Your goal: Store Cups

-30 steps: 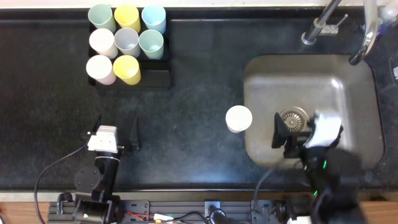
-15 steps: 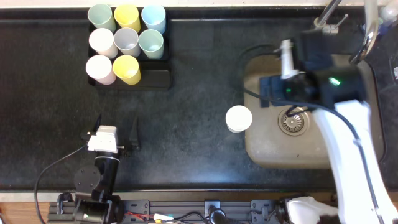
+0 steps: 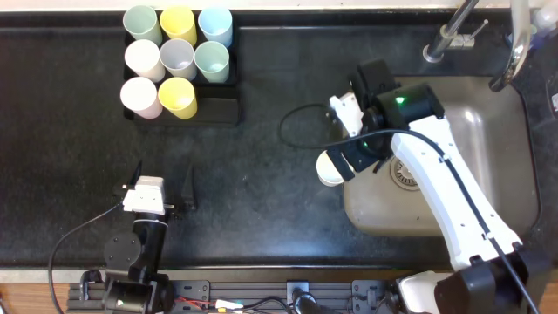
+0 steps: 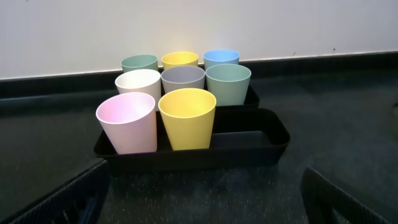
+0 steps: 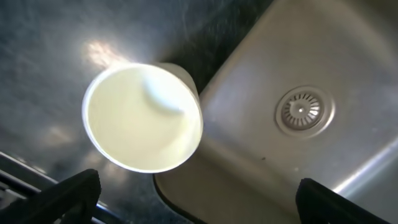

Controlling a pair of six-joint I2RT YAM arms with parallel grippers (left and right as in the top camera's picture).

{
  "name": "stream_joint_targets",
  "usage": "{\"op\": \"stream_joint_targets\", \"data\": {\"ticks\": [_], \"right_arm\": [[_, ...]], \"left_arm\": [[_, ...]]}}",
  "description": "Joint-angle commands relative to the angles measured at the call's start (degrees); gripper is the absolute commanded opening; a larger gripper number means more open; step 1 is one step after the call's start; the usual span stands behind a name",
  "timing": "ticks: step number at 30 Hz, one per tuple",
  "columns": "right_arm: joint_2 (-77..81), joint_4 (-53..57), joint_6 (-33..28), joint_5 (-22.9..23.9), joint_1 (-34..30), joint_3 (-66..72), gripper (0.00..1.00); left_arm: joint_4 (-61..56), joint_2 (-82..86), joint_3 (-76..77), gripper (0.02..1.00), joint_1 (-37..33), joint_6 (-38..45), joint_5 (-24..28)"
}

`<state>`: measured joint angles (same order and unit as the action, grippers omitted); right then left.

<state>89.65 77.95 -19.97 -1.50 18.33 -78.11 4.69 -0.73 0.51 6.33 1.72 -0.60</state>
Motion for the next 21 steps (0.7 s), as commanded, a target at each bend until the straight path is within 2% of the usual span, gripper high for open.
{"op": "stream_joint_targets", "data": {"ticks": [1,21], "right_arm": [[0.2,-3.1,-2.0,-1.1,-1.4,2.5,0.998],[9.0,-8.3,-2.3,-1.0,-2.6,2.7,0.987]], "left_arm": [[0.2,0.6,-0.1,0.998,-0.3,0.9,0.5],[0.2,0.6,-0.1,1.0,-0.3,0.9,0.5]]}}
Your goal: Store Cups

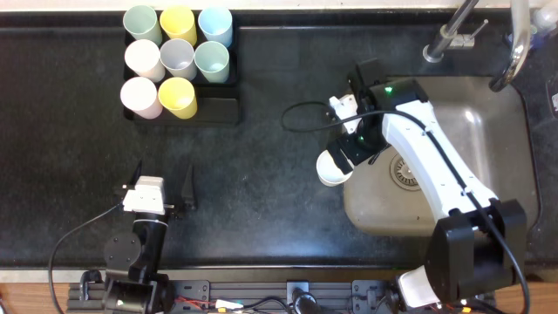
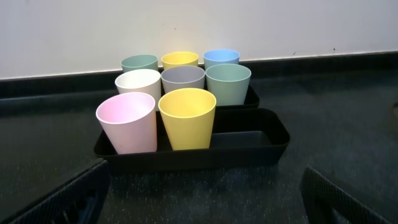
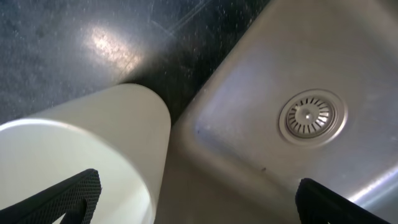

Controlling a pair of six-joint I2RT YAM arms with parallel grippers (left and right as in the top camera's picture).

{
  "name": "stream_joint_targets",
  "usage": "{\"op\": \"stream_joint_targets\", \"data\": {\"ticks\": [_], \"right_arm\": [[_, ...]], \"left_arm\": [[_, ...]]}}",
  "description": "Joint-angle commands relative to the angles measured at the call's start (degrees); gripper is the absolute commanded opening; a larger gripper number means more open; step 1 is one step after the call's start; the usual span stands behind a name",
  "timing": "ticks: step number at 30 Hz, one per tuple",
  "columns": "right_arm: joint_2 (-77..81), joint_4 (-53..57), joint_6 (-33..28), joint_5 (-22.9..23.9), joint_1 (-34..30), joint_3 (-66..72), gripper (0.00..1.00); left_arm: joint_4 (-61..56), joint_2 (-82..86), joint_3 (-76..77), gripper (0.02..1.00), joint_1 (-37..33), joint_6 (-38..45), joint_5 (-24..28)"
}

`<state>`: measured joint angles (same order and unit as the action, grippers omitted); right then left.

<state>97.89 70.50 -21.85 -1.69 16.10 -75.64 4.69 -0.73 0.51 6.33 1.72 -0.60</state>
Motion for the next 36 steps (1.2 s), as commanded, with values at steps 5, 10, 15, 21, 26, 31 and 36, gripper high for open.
{"op": "stream_joint_targets", "data": {"ticks": [5,10,15,21,26,31,36], "right_arm": [[0.8,-0.7,-0.4,-1.0,-0.4,0.3,0.428],[0.8,-0.6,-0.4,-4.4,0.0,0.3,0.042],[0.6,3.1,2.3,-4.7,1.4,-4.1,0.042],[0.9,12.2,7.6,-4.3,4.5,-27.5,0.042],[8.2,18.5,9.7,-4.3,11.1,-53.2,0.042],[30.2,19.7,10.7,-2.5,22.0,-79.8,0.045],[34.4,15.4,11.0,-1.7,24.2,-79.8,0.042]], "left_arm": [[0.2,0.6,-0.1,0.998,-0.3,0.9,0.5],[0.2,0.6,-0.1,0.998,-0.3,0.9,0.5],[0.2,0.6,-0.1,0.998,-0.3,0.9,0.5],[0.2,0.6,-0.1,0.998,-0.3,0.9,0.5],[0.2,0.6,-0.1,0.998,-0.3,0.9,0.5],[0.2,0.6,-0.1,0.998,-0.3,0.9,0.5],[0.2,0.6,-0.1,0.998,-0.3,0.9,0.5]]}}
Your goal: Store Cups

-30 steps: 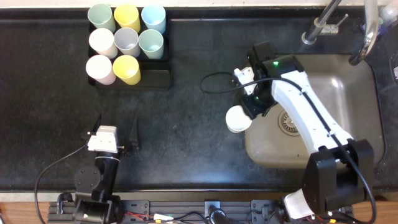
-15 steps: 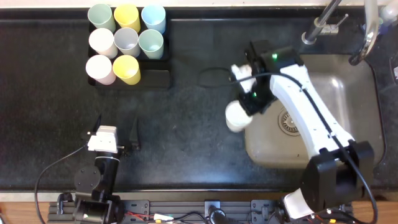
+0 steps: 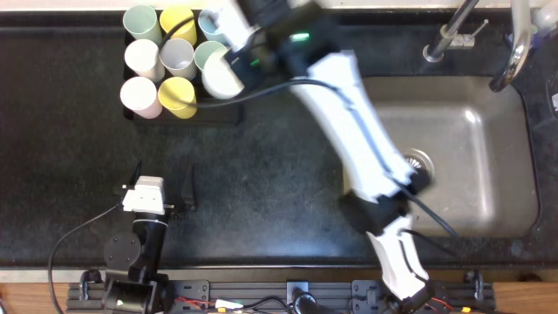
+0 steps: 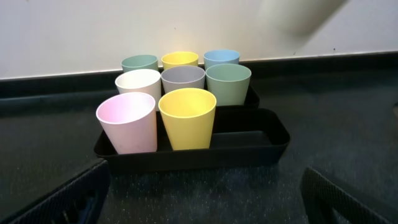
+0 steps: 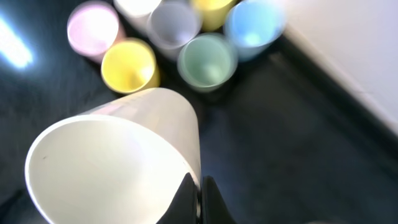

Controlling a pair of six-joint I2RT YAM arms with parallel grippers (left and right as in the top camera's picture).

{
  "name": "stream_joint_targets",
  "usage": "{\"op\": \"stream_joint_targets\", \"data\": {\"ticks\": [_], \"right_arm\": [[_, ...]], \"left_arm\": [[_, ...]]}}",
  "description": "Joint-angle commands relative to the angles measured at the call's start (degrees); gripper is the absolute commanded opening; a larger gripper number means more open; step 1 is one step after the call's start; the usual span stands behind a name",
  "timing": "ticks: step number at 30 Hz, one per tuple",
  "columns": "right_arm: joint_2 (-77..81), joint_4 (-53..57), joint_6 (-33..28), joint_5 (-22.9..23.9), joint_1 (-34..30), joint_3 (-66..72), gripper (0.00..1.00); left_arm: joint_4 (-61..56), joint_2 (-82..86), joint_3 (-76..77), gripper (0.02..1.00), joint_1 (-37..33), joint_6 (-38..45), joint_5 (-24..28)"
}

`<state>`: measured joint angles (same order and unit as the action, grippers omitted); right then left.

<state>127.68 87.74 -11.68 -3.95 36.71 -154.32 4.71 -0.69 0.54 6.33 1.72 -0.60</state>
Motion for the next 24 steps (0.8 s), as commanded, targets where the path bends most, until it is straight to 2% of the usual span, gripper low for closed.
{"op": "stream_joint_targets", "data": {"ticks": [1,24], "right_arm": [[4.9,-2.4,0.7,0.6,3.9,-1.1,0.042],[6.2,-5.0,0.7,2.8,2.9,7.3,0.047]], "left_arm": [[0.1,0.5,-0.1,1.0,-0.3,0.9,0.5],[0.1,0.5,-0.1,1.0,-0.3,0.9,0.5]]}}
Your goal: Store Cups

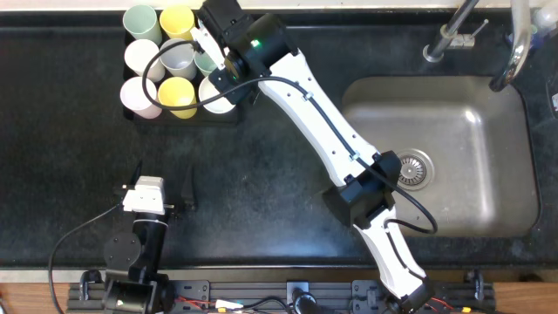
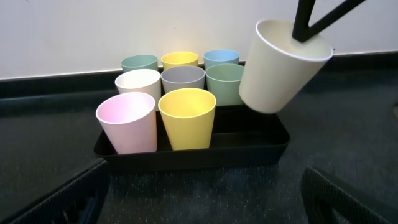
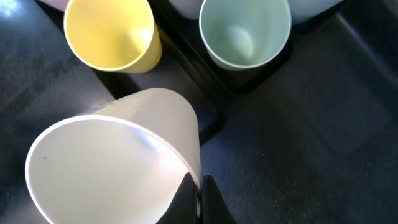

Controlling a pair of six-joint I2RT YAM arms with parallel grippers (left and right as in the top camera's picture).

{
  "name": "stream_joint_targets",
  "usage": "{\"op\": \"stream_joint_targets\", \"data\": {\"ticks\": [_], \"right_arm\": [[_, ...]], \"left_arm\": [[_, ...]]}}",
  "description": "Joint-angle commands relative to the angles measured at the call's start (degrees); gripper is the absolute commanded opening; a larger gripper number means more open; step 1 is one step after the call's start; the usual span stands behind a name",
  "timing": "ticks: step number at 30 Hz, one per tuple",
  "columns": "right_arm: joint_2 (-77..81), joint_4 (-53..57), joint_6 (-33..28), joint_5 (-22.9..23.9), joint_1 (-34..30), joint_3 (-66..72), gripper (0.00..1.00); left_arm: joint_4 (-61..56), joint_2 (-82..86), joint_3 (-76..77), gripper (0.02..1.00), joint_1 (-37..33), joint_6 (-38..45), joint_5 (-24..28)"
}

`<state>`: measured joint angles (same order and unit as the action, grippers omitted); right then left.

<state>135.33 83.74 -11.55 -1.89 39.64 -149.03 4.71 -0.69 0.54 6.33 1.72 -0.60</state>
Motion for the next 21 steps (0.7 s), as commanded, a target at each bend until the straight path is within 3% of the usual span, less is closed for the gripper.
{"op": "stream_joint_targets", "data": {"ticks": [1,21], "right_arm": [[-1.5,-1.2,0.6,0.7,0.0,2.6,0.045],[-0.4,-6.4,0.6,0.6,-0.1,8.3,0.045]], "left_arm": [[0.1,0.5,-0.1,0.998,-0.3,0.9,0.5],[0.1,0.5,-0.1,0.998,-0.3,0.9,0.5]]}}
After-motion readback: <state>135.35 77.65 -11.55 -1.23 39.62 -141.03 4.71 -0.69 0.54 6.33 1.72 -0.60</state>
